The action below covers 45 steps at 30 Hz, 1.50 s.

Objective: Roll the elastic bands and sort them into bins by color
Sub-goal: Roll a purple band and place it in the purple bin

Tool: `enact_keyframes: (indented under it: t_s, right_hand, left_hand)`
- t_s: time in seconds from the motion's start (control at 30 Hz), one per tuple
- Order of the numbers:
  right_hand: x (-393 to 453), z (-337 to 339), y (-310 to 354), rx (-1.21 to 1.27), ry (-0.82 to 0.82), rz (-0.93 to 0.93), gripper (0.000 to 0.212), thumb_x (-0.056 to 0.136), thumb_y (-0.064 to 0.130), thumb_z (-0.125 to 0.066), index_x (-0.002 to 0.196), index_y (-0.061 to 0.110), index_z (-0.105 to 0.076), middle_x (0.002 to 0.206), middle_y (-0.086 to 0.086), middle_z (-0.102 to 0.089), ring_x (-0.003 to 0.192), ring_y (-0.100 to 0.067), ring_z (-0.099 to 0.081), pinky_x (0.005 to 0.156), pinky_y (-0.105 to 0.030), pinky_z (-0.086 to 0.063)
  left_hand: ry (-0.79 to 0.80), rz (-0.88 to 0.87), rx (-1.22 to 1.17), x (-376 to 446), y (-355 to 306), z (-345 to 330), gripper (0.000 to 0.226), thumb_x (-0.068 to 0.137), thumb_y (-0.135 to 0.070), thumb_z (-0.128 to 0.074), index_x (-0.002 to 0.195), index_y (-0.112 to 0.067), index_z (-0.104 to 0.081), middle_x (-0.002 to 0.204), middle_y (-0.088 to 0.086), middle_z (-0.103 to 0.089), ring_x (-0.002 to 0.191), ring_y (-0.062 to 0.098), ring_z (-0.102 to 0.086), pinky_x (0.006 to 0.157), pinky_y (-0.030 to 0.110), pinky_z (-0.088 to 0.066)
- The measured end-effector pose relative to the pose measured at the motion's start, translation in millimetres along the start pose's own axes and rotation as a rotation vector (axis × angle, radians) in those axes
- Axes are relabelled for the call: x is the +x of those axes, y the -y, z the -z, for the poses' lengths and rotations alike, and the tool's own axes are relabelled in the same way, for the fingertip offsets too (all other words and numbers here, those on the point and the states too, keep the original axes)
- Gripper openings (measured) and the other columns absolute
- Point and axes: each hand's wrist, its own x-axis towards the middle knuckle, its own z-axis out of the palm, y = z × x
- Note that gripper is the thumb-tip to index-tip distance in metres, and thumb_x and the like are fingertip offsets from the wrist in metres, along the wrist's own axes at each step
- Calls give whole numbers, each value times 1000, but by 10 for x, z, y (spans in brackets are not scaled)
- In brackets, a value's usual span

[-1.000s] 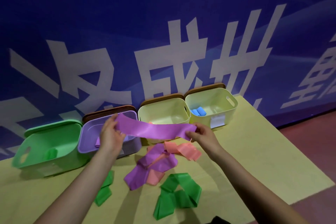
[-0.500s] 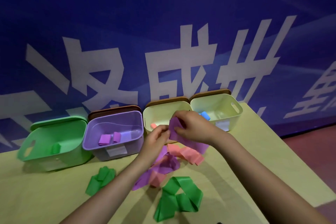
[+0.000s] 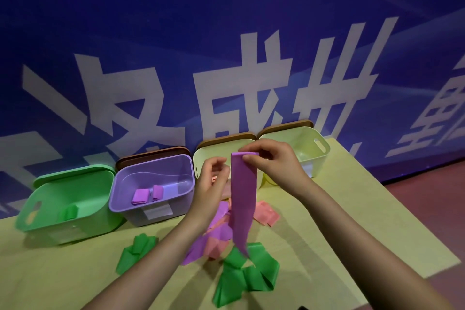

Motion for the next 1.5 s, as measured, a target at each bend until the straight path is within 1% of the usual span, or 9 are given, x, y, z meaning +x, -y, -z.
enact_keyframes:
  t_s: [0.17, 0.3, 0.43, 0.53, 0.73, 0.9, 1.13, 1.3, 1.5]
  right_hand:
    - [54, -37, -28, 37, -2, -1, 19, 87, 7, -66, 97, 22, -74, 88, 7, -69, 83, 1, -61, 75, -12, -44]
    - [90, -118, -40, 134, -79, -4, 20, 88, 6, -64, 101, 18, -74, 90, 4, -69, 88, -1, -62, 79, -13, -44]
    - [71, -209, -95, 232, -132, -100, 23, 96, 19, -55, 115, 19, -67, 112, 4, -66, 103, -2, -60, 88, -16, -47]
    - [39, -294, -213, 319, -13, -303, 23, 100, 35, -44, 97, 26, -66, 96, 9, -65, 89, -5, -60, 81, -24, -49]
    - [-141, -437, -385, 227, 168, -280, 40, 94, 41, -55, 62, 20, -46, 59, 6, -40, 57, -8, -37, 54, -27, -29]
    - [-200, -482, -413, 414, 226, -367, 24, 90, 30, -63, 79, 9, -61, 66, 0, -55, 58, -7, -48, 52, -19, -37]
    - [-180, -510, -461, 466, 296, -407, 24, 85, 40, -66, 75, 18, -67, 71, 1, -63, 67, -11, -55, 61, -22, -41]
    - [-166, -479, -456, 452, 391, -419, 47, 72, 42, -76, 98, 3, -69, 89, -9, -68, 82, -19, -63, 73, -28, -49]
    - [-82, -504, -422, 433, 397, -380, 36, 68, 38, -77, 93, 12, -73, 92, -5, -72, 86, -18, -66, 81, -31, -51]
  left_hand:
    - [92, -6, 4, 46, -154, -71, 37, 91, -49, -42, 112, -26, -62, 113, -3, -64, 112, 12, -58, 100, 33, -44]
    - [63, 9, -55, 27, -291, -225, 23, 101, -19, -41, 89, -22, -61, 83, -5, -61, 78, 4, -55, 76, 24, -46]
    - [-76, 33, -139, 81, -319, -245, 23, 100, -22, -45, 84, -21, -61, 79, 4, -57, 75, 14, -52, 69, 28, -41]
    - [-136, 96, -349, 138, -409, -210, 23, 100, -21, -46, 82, -19, -60, 71, 0, -59, 67, 10, -56, 63, 25, -43]
    - [-58, 266, -655, 230, -484, -46, 39, 100, -40, -37, 119, -16, -61, 118, 12, -67, 108, 24, -63, 91, 37, -50]
    - [-20, 265, -774, 194, -443, -55, 33, 101, -38, -34, 128, -34, -53, 101, 6, -71, 86, 19, -66, 80, 34, -55]
    - [-67, 385, -712, 205, -363, 10, 28, 99, -25, -44, 106, -7, -65, 90, 6, -72, 94, 20, -65, 75, 29, -56]
    - [21, 287, -603, 188, -477, 50, 29, 100, -31, -41, 116, -16, -60, 108, 10, -70, 99, 25, -68, 82, 36, -57]
    - [83, 174, -507, 169, -599, 42, 29, 100, -27, -41, 118, -29, -63, 85, 5, -65, 79, 20, -63, 77, 36, -52]
